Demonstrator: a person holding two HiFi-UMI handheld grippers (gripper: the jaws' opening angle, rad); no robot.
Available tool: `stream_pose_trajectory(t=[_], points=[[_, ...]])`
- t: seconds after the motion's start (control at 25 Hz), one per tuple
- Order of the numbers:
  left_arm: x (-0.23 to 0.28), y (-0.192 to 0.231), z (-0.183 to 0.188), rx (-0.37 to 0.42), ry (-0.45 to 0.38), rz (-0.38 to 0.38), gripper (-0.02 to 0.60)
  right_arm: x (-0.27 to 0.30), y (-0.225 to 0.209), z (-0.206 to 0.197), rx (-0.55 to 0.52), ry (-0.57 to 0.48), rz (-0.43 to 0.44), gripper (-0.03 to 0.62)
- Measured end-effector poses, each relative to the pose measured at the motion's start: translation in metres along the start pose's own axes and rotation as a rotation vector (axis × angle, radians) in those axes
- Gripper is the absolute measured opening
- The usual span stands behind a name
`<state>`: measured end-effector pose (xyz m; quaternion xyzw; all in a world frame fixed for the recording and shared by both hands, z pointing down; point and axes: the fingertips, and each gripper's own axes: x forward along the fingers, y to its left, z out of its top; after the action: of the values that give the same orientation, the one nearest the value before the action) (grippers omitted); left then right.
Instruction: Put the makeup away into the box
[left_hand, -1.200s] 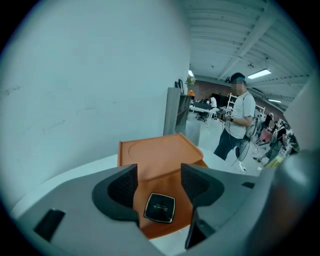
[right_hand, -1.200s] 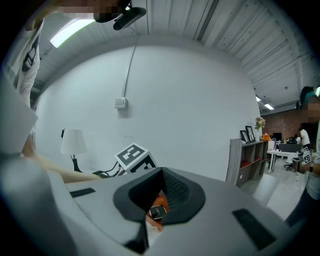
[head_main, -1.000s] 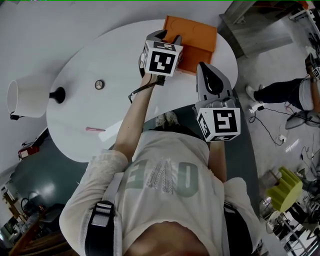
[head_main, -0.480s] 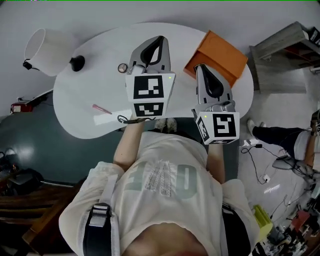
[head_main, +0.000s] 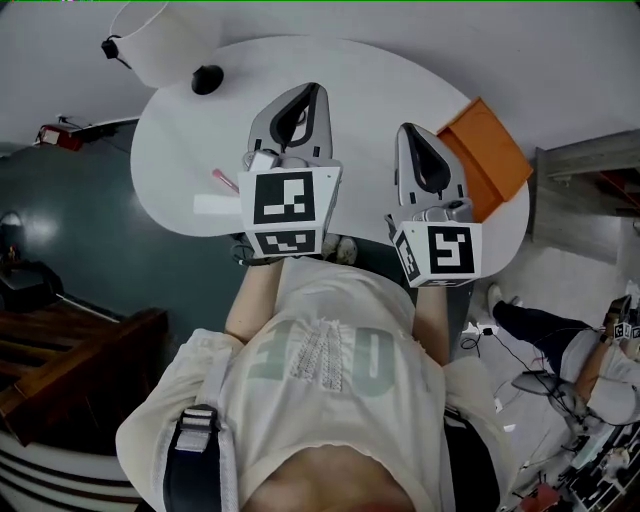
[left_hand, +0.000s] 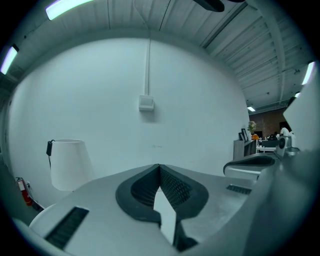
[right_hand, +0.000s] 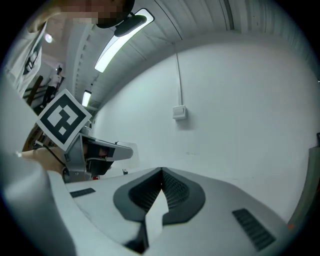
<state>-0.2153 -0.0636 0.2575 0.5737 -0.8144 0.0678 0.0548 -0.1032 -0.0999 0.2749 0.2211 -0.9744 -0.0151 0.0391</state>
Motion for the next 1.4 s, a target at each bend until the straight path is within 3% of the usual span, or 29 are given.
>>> stream_pose_trajectory(t=[0.24,0.32,0.52,0.72,1.0,1.12,1.4], points=[[0.002,0.031,-0.022,0.035,0.035,0.044,0.018,0.005,0.015,-0.001,-0.005,0.01,0.042,0.005],[0.011,0.036,-0.042,0.023,0.088,0.009,0.149,0.004,0.013,-0.002,-0.005,0.016,0.037,0.005],[0.034,0.052,-0.1,-0.047,0.217,-0.025,0.303,0.0,0.01,-0.012,0.008,0.043,0.019,0.005],[0.053,0.065,-0.178,-0.148,0.378,0.01,0.307,-0.007,0.008,-0.016,-0.002,0.076,-0.014,0.005],[0.091,0.077,-0.269,-0.225,0.585,0.037,0.307,-0.016,0.007,-0.029,0.004,0.13,-0.051,0.005],[0.105,0.076,-0.286,-0.246,0.644,0.038,0.307,-0.022,0.004,-0.031,-0.011,0.151,-0.056,0.005],[0.121,0.08,-0.304,-0.245,0.681,0.058,0.307,-0.025,0.01,-0.039,-0.034,0.193,-0.055,0.005]])
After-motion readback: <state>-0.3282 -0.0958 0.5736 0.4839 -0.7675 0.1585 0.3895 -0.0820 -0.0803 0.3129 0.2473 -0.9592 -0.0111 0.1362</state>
